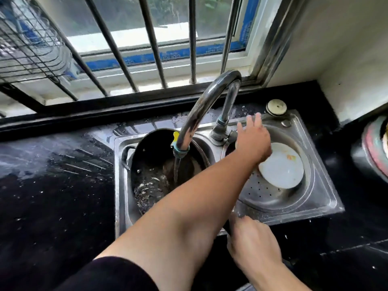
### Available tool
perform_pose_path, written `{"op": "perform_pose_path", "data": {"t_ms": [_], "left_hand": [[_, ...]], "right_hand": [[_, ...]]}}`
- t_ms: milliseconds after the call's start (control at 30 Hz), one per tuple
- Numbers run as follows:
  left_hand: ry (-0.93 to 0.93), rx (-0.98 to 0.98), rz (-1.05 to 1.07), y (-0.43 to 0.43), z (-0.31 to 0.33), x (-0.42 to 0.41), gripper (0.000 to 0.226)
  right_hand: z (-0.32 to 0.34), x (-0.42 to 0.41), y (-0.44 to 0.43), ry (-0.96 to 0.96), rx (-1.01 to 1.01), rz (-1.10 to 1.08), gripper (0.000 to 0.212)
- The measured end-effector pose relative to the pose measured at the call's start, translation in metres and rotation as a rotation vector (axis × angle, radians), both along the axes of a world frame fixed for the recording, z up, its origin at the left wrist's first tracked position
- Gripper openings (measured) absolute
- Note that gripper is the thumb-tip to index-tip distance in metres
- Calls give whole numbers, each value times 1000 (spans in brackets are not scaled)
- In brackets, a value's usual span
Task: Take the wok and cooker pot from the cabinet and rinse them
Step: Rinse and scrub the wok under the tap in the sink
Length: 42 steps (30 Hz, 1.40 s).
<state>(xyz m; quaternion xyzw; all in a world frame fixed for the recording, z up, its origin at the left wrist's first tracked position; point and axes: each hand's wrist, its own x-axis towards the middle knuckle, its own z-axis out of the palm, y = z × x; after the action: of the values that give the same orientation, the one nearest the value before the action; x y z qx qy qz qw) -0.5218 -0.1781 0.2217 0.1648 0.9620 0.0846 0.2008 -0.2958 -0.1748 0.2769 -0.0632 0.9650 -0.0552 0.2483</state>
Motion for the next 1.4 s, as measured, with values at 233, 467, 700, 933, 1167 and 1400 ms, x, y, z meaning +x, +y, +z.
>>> {"op": "perform_pose_path", "data": {"t_ms": [233, 467, 700, 933, 1167, 1400], "left_hand": [[-48, -35, 12, 6, -18, -2, 66], [117, -266, -92, 2, -24, -1, 56], [171, -423, -57, -2, -21, -7, 58], [160, -43, -95, -11, -5, 23, 74], [14, 540, -109, -78, 19, 124, 46], [108, 577, 61, -144, 24, 246, 48]], "right_hand": [[-4, -2, 0, -25, 2, 2, 17], [-11, 1, 3, -16, -12, -13, 9], [-12, 5, 9, 3, 21, 20, 20], [-10, 5, 14, 9, 30, 39, 12], [-13, 18, 36, -3, 46, 31, 27], [-5, 32, 52, 5, -11, -16, 20]]}}
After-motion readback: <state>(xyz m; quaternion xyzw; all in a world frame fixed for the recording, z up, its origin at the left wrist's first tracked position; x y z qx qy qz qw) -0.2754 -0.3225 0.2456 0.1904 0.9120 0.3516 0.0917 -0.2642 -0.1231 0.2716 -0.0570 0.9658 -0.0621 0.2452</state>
